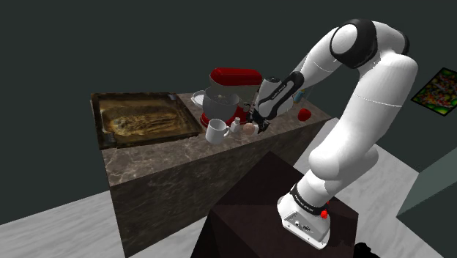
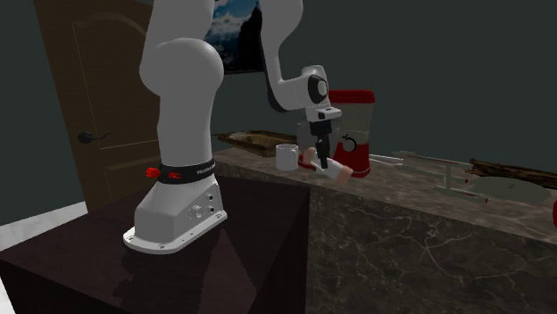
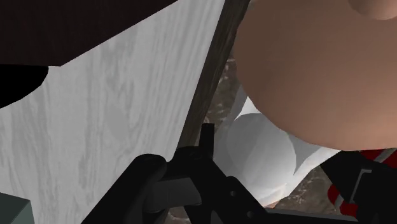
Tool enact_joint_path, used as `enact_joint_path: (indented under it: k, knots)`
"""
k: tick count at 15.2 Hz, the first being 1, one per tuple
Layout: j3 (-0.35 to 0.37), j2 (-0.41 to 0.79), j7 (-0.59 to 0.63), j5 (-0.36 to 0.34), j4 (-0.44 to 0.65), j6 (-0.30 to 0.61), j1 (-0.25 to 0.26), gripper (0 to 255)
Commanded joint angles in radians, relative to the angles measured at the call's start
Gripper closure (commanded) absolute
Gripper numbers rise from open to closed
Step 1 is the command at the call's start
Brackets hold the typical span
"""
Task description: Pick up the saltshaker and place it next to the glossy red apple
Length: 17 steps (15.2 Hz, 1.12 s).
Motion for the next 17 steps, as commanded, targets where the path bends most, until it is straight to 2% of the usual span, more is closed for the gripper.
enact_joint_path:
  k: [1, 17]
  knots:
    - [0.007, -0.028, -0.015, 0.013, -0.005, -0.024, -0.005, 255]
    - [0.037, -0.250, -0.121, 0.114, -0.002, -0.245, -0.010, 255]
